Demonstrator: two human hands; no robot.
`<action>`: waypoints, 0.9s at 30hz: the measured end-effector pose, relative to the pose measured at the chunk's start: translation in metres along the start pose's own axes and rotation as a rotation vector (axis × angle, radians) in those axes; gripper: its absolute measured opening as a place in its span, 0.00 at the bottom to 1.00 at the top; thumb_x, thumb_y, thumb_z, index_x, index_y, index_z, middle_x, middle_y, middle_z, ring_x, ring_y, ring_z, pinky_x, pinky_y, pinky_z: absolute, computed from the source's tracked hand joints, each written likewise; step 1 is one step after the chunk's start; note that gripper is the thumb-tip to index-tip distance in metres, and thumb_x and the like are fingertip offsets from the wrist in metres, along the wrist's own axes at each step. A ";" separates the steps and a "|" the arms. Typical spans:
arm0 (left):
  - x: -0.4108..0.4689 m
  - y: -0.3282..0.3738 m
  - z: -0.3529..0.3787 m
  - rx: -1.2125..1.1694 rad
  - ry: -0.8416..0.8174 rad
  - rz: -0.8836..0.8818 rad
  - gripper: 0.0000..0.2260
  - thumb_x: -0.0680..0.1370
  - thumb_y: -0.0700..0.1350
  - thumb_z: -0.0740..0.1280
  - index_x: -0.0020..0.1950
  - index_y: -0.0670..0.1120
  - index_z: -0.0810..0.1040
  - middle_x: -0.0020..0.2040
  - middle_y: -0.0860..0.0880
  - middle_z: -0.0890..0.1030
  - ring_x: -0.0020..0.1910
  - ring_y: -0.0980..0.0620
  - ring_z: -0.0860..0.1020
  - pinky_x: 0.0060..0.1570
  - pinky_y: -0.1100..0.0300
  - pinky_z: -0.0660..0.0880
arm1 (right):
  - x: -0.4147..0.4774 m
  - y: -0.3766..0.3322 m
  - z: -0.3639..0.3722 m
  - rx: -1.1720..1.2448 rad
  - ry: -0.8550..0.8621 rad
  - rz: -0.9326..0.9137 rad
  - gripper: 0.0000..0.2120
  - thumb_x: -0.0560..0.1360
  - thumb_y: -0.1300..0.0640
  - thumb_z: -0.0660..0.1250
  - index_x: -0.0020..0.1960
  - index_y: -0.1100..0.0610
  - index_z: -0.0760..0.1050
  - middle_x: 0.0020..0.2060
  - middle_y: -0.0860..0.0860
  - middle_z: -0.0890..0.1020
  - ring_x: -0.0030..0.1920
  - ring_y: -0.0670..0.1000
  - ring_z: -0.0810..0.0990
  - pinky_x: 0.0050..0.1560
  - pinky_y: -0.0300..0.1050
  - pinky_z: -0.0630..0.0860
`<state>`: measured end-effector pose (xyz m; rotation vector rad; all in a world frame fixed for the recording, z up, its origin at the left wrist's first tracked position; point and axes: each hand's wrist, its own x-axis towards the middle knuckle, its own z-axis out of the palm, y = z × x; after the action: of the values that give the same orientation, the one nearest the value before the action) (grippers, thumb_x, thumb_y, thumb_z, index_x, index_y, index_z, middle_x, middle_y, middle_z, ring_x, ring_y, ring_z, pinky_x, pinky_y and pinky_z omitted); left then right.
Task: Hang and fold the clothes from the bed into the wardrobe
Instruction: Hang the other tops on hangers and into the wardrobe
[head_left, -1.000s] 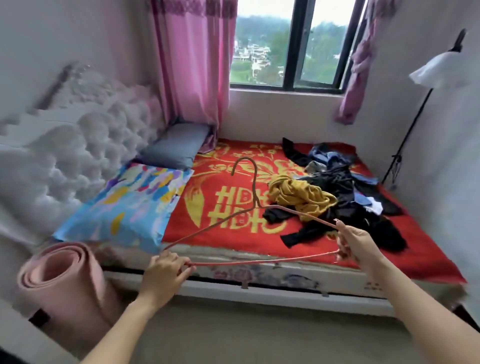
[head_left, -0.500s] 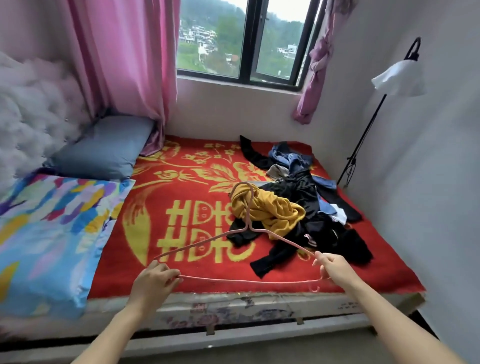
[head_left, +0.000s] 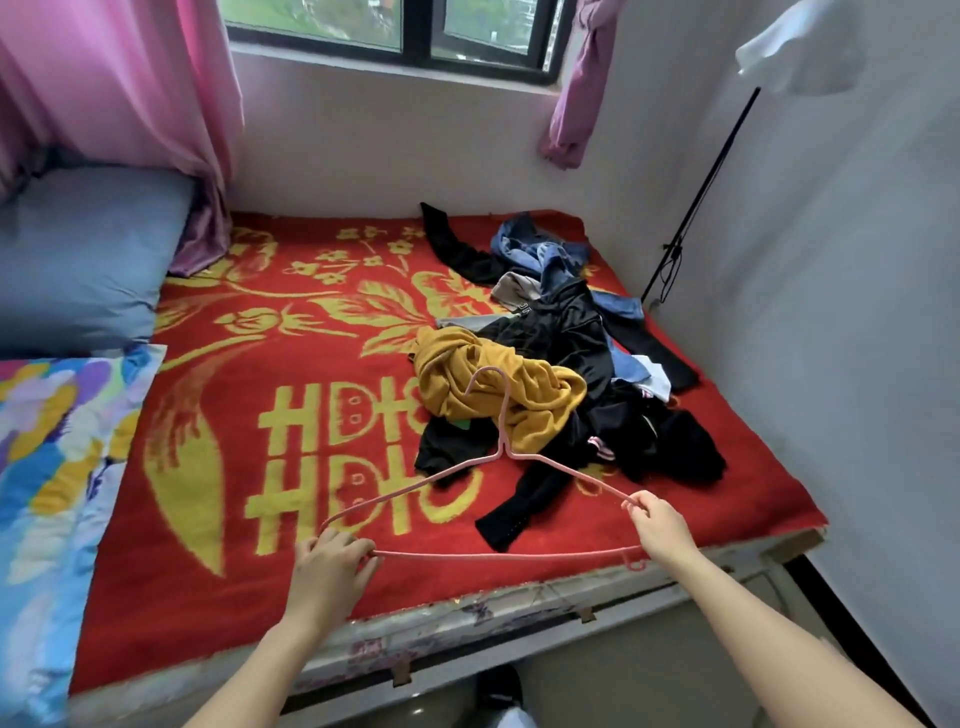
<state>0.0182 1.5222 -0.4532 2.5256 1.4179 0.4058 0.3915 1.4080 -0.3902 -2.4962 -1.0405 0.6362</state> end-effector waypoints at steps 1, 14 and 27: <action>0.003 0.004 0.003 0.014 -0.018 -0.023 0.14 0.53 0.45 0.84 0.31 0.51 0.81 0.27 0.55 0.76 0.30 0.52 0.78 0.32 0.53 0.73 | 0.009 0.002 0.002 0.002 0.000 -0.005 0.07 0.79 0.59 0.58 0.45 0.55 0.73 0.43 0.56 0.79 0.44 0.55 0.74 0.40 0.44 0.64; 0.119 0.055 0.120 0.110 -0.515 -0.262 0.28 0.45 0.56 0.83 0.41 0.49 0.85 0.38 0.48 0.82 0.39 0.47 0.83 0.31 0.50 0.78 | 0.220 0.008 0.052 -0.351 -0.365 0.155 0.26 0.78 0.47 0.57 0.74 0.51 0.57 0.70 0.57 0.62 0.71 0.59 0.59 0.67 0.52 0.62; 0.278 0.078 0.122 0.136 -0.451 -0.594 0.29 0.80 0.59 0.53 0.77 0.50 0.49 0.72 0.47 0.65 0.72 0.48 0.60 0.66 0.54 0.64 | 0.389 -0.072 0.069 -0.355 -0.344 -0.092 0.32 0.77 0.44 0.62 0.75 0.53 0.53 0.73 0.56 0.58 0.72 0.58 0.57 0.67 0.54 0.63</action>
<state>0.2610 1.7143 -0.5060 1.9546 1.9174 -0.3496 0.5576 1.7510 -0.5152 -2.6710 -1.4996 0.9486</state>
